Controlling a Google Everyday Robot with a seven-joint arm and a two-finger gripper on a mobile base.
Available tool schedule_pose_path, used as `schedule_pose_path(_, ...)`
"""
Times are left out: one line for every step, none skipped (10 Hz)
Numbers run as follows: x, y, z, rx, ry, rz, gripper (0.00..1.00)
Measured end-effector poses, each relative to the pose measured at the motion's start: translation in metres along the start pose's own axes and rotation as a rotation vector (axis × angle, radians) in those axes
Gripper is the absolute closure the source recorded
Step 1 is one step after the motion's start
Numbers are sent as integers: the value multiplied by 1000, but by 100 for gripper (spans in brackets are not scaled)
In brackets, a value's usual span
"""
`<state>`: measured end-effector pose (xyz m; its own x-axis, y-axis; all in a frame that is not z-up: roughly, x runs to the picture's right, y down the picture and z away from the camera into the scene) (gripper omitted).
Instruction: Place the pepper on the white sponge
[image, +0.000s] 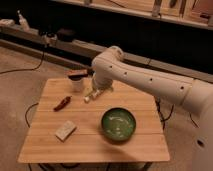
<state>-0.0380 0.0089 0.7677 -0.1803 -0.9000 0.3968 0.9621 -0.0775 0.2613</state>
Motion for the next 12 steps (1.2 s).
schedule_pose_path(15, -13, 12, 24, 19, 46, 20)
schedule_pose_path(29, -30, 26, 67, 35, 88, 20)
schedule_pose_path(33, -34, 30, 80, 40, 101, 20)
schedule_pose_path(48, -57, 51, 148, 48, 154, 20)
schedule_pose_path(50, -67, 58, 164, 41, 161, 20)
schedule_pose_path(51, -67, 58, 166, 41, 163, 20)
schedule_pose_path(51, -65, 57, 166, 42, 167, 20)
schedule_pose_path(50, -65, 58, 165, 41, 166, 20)
schedule_pose_path(50, -69, 58, 168, 40, 162, 20)
schedule_pose_path(50, -67, 58, 166, 39, 163, 20)
schedule_pose_path(49, -67, 59, 167, 32, 169, 20)
schedule_pose_path(49, -75, 61, 187, 9, 172, 20)
